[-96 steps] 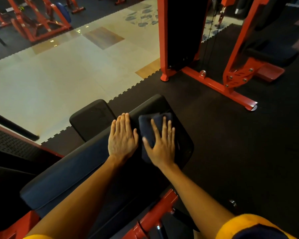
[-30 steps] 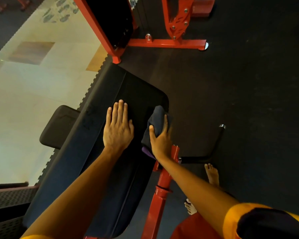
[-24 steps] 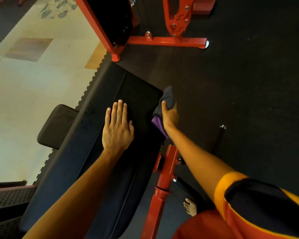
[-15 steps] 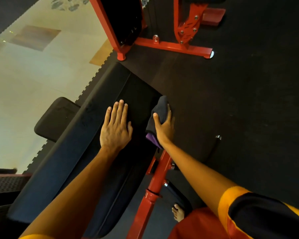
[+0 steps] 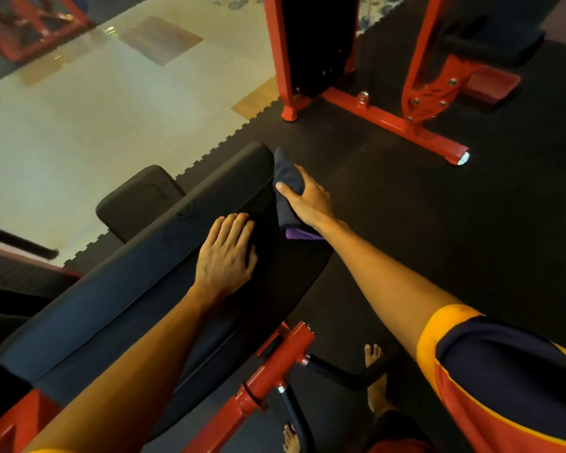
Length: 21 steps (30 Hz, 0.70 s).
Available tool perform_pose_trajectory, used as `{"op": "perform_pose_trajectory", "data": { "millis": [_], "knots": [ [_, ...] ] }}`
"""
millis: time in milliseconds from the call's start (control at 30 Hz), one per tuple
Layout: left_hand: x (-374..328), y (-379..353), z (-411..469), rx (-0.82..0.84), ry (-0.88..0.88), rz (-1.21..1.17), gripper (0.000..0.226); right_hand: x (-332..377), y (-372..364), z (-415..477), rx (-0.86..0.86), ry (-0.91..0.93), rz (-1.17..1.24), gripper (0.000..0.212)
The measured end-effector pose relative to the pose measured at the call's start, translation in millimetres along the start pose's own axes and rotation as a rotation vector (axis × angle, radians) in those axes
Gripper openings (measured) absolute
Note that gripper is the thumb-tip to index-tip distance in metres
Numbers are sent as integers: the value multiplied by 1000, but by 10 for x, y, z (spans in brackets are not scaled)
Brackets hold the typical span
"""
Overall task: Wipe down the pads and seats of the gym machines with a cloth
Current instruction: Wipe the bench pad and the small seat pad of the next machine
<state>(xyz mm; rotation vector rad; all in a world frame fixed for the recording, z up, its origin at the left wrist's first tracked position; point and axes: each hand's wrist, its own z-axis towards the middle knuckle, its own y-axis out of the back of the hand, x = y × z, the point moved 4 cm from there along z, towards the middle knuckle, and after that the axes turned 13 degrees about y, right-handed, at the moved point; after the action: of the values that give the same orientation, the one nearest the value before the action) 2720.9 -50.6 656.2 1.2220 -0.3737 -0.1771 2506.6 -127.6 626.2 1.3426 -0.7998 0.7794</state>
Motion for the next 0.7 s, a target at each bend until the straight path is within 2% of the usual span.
{"op": "perform_pose_trajectory", "data": {
  "millis": [133, 267, 400, 600, 700],
  "knots": [
    [-78, 53, 444, -60, 210, -18, 48, 173, -114, 251, 101, 115, -46, 79],
    [113, 35, 610, -33, 369, -47, 61, -225, -43, -345, 3, 342, -109, 77],
    [65, -29, 628, -45, 429, 0, 68, -521, -34, -615, 54, 351, -130, 80],
    [75, -77, 645, -59, 458, 16, 67, 226, -98, 170, 34, 414, -144, 80],
    [71, -79, 674, -75, 472, 13, 66, 622, -121, 709, 101, 456, -210, 73]
  ]
}}
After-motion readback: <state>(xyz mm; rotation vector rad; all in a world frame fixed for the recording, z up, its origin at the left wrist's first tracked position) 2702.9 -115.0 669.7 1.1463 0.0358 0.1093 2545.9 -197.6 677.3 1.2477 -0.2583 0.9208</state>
